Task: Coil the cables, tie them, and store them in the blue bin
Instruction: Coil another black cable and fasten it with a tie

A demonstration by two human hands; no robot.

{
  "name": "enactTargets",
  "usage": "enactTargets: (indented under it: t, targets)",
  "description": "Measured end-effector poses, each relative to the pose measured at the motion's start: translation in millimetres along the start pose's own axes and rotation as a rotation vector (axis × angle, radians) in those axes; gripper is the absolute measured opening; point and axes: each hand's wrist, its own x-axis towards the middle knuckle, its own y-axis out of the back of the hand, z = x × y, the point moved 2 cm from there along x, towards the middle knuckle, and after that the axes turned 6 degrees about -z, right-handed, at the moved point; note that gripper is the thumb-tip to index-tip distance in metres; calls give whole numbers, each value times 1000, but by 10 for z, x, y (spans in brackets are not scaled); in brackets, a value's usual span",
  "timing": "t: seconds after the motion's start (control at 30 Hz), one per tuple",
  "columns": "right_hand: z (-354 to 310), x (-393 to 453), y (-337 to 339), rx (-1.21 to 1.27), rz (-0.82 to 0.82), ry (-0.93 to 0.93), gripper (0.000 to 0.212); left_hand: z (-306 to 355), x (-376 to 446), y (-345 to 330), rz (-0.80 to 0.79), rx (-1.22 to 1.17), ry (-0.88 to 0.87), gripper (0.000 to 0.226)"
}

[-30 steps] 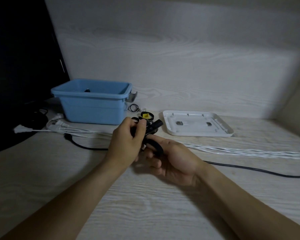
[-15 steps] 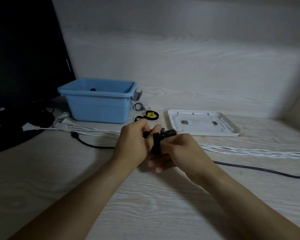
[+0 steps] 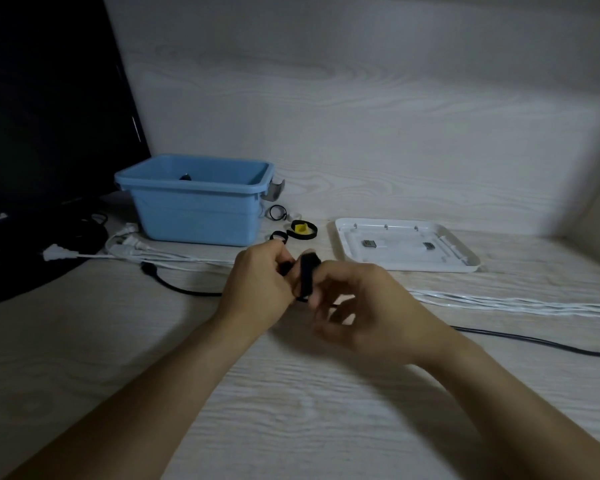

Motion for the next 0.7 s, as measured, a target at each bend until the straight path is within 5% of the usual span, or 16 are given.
enactTargets:
  t: [0.27, 0.47, 0.7]
  targets:
    - [94, 62, 44, -295, 283, 275, 14, 78, -45, -30, -204, -18, -53, 39]
    - [172, 85, 38, -95, 305, 143, 22, 216, -138, -38, -253, -196, -36, 70]
    - [198, 144, 27, -93, 376, 125, 27, 253, -144, -78, -310, -20, -138, 55]
